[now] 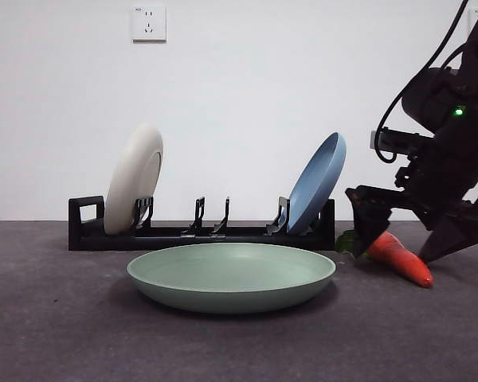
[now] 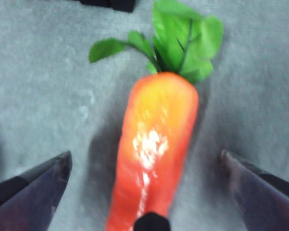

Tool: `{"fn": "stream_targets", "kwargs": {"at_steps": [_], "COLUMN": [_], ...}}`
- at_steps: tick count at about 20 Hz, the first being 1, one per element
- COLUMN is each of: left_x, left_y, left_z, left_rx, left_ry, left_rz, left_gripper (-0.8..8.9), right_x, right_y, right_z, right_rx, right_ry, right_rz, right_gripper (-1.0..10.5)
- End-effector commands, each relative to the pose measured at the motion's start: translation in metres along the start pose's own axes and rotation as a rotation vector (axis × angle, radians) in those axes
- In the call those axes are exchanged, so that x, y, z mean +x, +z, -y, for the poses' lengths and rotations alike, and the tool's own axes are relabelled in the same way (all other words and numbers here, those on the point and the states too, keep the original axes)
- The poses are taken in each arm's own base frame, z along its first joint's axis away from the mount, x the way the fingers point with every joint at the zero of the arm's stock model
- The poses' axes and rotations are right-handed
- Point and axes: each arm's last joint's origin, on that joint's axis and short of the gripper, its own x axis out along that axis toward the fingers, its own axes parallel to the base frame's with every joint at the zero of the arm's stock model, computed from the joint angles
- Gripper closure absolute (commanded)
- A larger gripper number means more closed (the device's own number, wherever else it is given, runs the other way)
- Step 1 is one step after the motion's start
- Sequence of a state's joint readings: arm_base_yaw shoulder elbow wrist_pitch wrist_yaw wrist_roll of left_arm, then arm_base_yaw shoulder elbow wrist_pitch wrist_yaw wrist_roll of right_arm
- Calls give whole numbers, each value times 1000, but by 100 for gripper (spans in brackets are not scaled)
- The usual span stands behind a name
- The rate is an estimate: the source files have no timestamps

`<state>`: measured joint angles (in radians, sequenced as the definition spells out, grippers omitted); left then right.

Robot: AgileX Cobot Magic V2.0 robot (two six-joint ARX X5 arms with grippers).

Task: Take the green plate from the plate rack,put the plate on the table,take the carrot from the table,put the carrot in the plate

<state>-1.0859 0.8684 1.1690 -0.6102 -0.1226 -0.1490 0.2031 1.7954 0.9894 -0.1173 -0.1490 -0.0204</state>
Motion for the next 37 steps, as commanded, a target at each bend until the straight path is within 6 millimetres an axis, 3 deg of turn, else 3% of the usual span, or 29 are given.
{"fn": "stream_targets", "kwargs": {"at_steps": [1,5,10,13,16,19,21,25,28,34,36,37], "left_x": [0,0,0,0,0,0,0,0,0,0,0,0], "left_y": [-1,-1,-1,-1,-2,-2,-2,-2,-3,-7,-8,-8], "left_z": [0,0,0,0,0,0,0,0,0,-1,-1,-1], "left_rx": [-8,-7,-7,-7,-7,-7,-6,-6,-5,0,2,2], "left_ry": [-3,1,1,2,3,3,3,3,4,10,12,13], "left_rz": [-5,-6,-6,-9,-13,-13,-14,-14,-29,-65,-76,-82], "left_gripper": [431,431,431,431,431,431,431,432,432,432,432,432], "right_x": [4,4,3,-7,-29,-52,-55,-34,-16,15,15,14], "right_y": [1,1,1,2,8,13,11,-3,-13,-30,-30,-29], "right_z": [-2,-3,-3,-8,-30,-70,-97,-143,-163,-169,-170,-170], "right_rx": [16,14,15,8,-34,-118,-163,-249,-280,-285,-286,-284], "right_ry": [3,9,8,23,103,176,231,278,302,279,284,285], "right_rz": [10,14,8,0,14,63,83,70,64,-7,-1,2], "right_gripper": [675,963,962,963,963,963,963,963,963,959,865,757]}}
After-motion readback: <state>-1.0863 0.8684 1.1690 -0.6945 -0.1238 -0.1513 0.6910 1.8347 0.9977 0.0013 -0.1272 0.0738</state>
